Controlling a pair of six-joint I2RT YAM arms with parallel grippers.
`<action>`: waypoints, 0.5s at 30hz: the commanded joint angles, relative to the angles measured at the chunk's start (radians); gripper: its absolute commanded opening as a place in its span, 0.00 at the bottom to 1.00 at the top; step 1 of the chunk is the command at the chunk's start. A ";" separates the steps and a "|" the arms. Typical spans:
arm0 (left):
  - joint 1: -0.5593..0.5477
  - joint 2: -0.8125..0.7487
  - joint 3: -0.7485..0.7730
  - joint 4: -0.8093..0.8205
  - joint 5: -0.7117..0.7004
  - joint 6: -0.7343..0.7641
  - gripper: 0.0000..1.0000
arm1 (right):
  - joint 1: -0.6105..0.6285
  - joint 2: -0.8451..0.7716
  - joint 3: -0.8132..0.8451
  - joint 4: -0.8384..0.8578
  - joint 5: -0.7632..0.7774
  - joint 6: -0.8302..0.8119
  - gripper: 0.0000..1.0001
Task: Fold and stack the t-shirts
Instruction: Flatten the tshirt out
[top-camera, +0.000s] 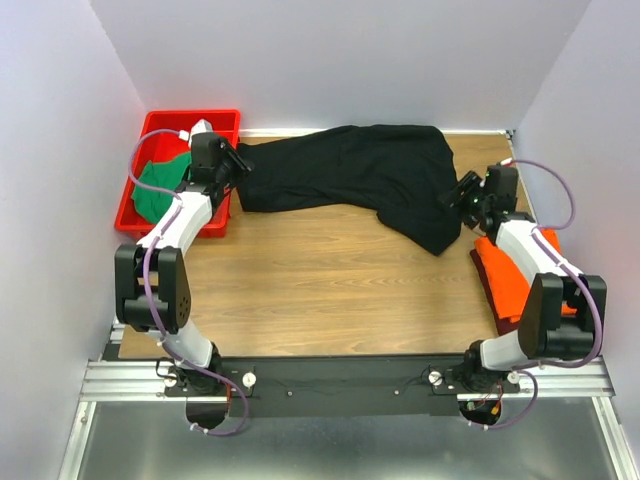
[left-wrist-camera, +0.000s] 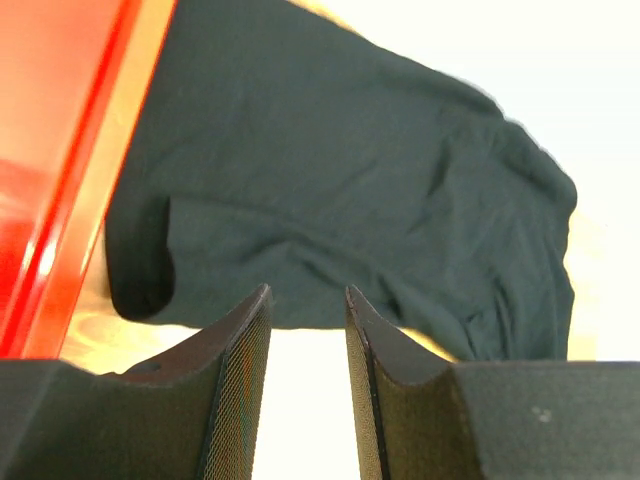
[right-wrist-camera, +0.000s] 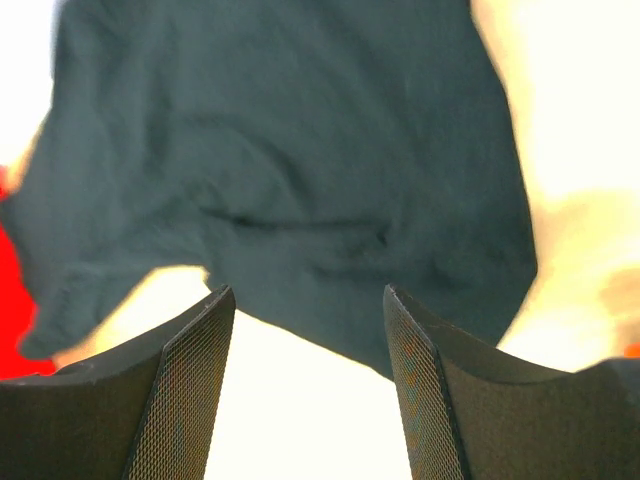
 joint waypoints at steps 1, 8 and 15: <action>-0.031 -0.011 0.055 -0.178 -0.224 0.042 0.43 | 0.060 -0.038 -0.066 -0.066 0.063 -0.024 0.68; -0.077 0.165 0.264 -0.330 -0.348 0.068 0.42 | 0.157 -0.065 -0.187 -0.050 0.129 0.022 0.67; -0.141 0.409 0.497 -0.472 -0.456 0.069 0.42 | 0.162 -0.082 -0.234 -0.046 0.153 0.005 0.68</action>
